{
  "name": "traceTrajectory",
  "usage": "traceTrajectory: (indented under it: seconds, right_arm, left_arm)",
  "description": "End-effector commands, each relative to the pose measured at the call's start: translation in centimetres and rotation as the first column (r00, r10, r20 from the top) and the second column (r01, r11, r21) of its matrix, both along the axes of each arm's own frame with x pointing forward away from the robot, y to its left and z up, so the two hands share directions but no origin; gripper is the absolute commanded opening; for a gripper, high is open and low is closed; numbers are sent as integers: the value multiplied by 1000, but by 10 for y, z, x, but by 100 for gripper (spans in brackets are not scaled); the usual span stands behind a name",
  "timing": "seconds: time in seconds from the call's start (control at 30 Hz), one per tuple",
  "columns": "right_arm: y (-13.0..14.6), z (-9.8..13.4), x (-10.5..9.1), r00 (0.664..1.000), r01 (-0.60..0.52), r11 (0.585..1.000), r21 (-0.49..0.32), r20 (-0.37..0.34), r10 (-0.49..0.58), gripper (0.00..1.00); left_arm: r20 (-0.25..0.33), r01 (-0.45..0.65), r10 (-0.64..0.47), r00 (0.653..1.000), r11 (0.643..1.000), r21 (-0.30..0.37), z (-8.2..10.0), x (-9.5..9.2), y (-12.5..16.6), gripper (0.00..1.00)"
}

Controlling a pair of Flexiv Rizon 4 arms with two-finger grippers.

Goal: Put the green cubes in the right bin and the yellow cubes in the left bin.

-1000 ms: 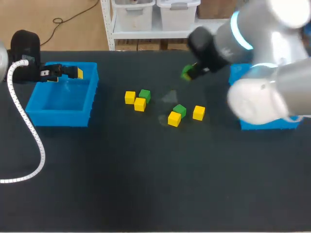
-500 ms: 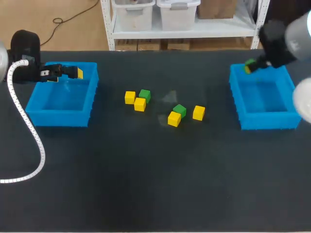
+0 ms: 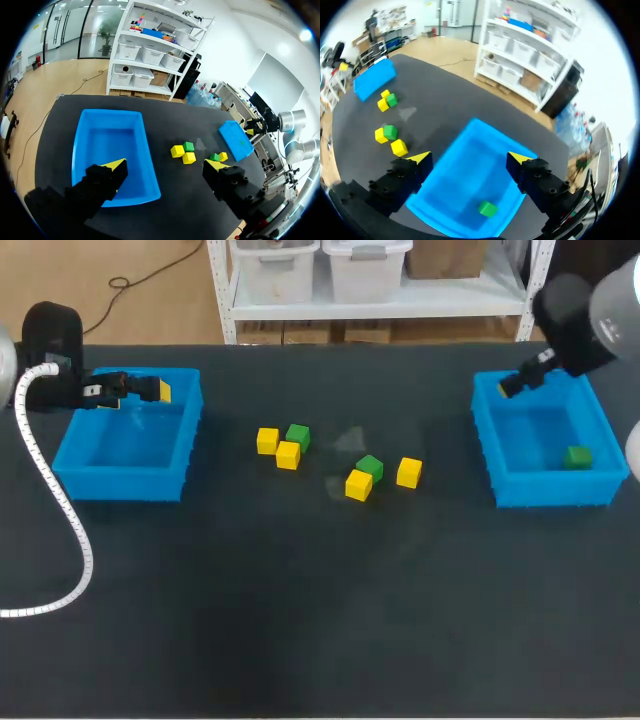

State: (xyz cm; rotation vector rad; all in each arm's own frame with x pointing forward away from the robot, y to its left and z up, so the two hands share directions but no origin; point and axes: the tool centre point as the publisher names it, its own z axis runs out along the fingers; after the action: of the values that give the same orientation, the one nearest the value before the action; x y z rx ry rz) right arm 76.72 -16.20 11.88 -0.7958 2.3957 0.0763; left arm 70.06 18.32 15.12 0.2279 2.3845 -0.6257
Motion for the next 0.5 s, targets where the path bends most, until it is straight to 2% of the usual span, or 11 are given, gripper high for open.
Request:
traceTrajectory:
  seconds: [0.03,0.1,0.17,0.27,0.37,0.47,0.5]
  right_arm:
    - [30,12,-5,992,16,991,-135,127,1,100]
    - [45,17,-8,981,-99,983,-151,152,123,100]
    - [58,21,-13,959,-205,960,-193,159,237,100]
    - [73,22,-17,908,-342,896,-284,147,393,100]
    - [88,21,-29,809,-497,771,-399,108,578,100]
    - [99,18,-43,681,-614,594,-520,30,731,100]
    - [102,18,-48,619,-650,510,-563,-2,786,100]
  left_arm:
    - [7,4,-4,1000,1000,-8,-1,-1,2,100]
    - [7,4,-4,1000,1000,-8,-1,-1,2,100]
    - [7,4,-4,1000,1000,-8,-1,-1,2,100]
    - [7,4,-4,1000,1000,-8,-1,-1,2,100]
    - [7,4,-4,1000,1000,-8,-1,-1,2,100]
    - [7,4,-4,1000,1000,-8,-1,-1,2,100]
    - [7,4,-4,1000,1000,-8,-1,-1,2,100]
